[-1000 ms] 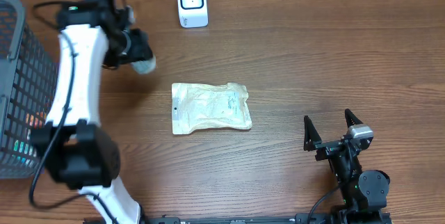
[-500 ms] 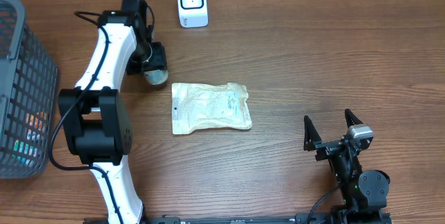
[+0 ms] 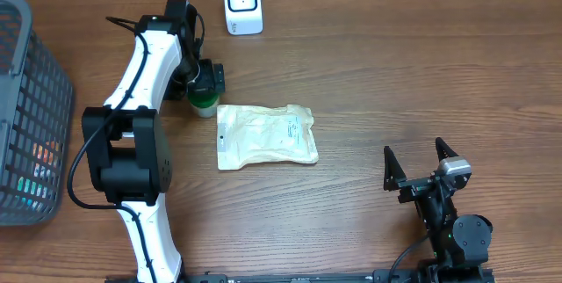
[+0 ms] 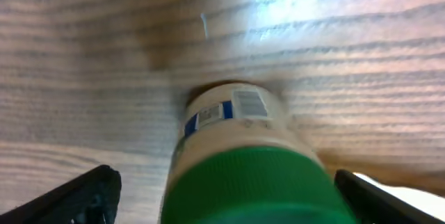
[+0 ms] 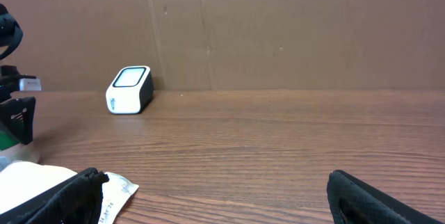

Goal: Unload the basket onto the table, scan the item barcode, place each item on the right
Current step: 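Carry the green-lidded jar out and set it left of the bag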

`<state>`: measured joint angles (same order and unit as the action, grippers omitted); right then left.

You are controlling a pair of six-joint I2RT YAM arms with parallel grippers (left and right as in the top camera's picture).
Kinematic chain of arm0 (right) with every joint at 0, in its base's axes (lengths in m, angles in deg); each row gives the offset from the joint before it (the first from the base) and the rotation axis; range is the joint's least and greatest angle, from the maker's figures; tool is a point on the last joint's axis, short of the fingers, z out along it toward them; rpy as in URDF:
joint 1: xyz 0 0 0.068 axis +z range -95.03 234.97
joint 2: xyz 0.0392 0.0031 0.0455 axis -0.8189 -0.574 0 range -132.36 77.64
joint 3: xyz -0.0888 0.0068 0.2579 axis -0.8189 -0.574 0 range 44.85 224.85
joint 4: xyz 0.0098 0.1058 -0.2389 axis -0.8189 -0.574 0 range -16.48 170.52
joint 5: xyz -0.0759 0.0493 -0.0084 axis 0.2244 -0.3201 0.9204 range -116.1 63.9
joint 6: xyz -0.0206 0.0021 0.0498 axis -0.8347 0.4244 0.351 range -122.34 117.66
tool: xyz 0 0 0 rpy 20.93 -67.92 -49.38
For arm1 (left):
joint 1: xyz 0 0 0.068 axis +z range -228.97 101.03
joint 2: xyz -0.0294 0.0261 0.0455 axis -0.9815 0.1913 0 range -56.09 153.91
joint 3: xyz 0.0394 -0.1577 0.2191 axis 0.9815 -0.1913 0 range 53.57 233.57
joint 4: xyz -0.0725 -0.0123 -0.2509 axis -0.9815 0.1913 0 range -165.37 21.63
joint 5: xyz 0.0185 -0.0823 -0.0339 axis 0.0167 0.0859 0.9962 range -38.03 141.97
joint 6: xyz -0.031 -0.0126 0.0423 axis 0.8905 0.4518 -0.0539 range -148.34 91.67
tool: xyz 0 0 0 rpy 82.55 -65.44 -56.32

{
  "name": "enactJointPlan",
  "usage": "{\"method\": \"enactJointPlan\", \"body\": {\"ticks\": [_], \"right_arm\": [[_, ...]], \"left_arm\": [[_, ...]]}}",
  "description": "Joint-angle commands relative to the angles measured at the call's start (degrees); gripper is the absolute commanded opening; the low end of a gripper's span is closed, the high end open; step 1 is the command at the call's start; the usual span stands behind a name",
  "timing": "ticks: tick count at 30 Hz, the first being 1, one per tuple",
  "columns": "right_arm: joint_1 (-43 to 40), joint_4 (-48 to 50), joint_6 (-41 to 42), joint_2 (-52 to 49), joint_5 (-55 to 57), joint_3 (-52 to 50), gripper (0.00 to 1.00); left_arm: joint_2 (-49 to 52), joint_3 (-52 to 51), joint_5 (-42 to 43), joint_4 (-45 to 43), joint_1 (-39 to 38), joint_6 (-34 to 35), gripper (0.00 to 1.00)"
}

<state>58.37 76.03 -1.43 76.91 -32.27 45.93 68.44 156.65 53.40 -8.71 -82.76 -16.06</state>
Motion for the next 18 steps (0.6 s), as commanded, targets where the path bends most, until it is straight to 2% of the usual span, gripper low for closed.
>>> {"method": "enactJointPlan", "body": {"ticks": [1, 6, 12, 18], "right_arm": [[-0.2, 0.3, 0.3, 0.6, -0.3, -0.6, 1.00], [-0.2, 0.3, 0.3, 0.6, -0.3, -0.6, 1.00], [-0.2, 0.3, 0.3, 0.6, -0.3, -0.6, 1.00], [-0.2, 0.3, 0.3, 0.6, -0.3, -0.6, 1.00]], "left_arm": [[0.1, 1.0, -0.4, 1.6, -0.4, 0.4, 0.99], [-3.2, 7.3, -0.4, 5.9, -0.3, 0.7, 1.00], [-12.3, 18.4, -0.4, 11.6, 0.5, 0.6, 0.99], [-24.2, 23.1, -3.7, 14.6, 6.0, 1.3, 0.99]]}}
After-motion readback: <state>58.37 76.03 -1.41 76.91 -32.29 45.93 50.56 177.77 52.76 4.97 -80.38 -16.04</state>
